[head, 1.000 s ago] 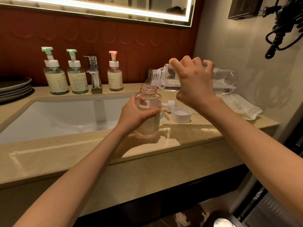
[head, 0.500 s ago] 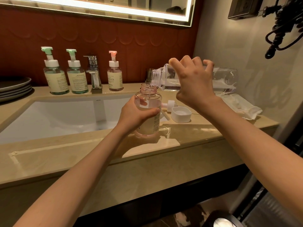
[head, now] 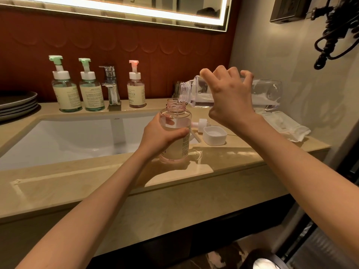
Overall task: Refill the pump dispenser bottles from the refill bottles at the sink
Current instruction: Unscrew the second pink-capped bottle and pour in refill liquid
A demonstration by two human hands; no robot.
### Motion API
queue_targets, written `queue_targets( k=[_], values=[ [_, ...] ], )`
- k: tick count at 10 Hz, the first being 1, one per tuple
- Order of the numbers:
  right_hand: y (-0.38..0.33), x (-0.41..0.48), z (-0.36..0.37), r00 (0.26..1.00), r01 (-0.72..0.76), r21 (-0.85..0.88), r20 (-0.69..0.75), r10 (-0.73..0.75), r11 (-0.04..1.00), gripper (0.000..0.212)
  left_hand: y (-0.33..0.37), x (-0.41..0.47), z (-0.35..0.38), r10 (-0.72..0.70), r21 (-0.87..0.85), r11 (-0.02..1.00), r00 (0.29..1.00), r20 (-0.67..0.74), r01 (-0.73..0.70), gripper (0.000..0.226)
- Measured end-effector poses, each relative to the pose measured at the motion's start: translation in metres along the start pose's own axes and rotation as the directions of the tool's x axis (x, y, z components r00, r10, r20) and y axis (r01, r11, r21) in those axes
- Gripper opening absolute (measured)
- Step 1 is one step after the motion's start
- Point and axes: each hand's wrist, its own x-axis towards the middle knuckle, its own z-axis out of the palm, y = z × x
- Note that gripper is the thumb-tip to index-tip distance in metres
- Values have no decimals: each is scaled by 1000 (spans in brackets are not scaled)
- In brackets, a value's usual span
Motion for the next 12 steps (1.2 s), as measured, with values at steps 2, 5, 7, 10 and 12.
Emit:
queue_targets(
  k=[2, 5, 7, 10, 12],
  values=[
    [0, -1, -1, 1000, 0, 0, 8, 0, 1000, 71, -1, 1, 0, 10, 21, 1000, 1000, -2, -10, 71],
    [0, -1, -1, 1000, 0, -3, 6, 0, 1000, 71, -3, 2, 0, 2, 22, 1000, 1000, -7, -2, 71],
    [0, 0, -1, 1000, 4, -7, -4, -4, 1000, 71, -2, 2, 0, 4, 24, 1000, 1000, -7, -3, 70],
    [0, 0, 0, 1000, 7, -11, -6, -7, 1000, 72, -2, 1, 0, -11, 8, 1000, 1000, -9, 11, 84],
    [-1, 1, -2, 1000, 6, -11, -4, -6, 1000, 71, -1, 1, 1, -9, 14, 1000, 1000, -14, 10, 73]
  ],
)
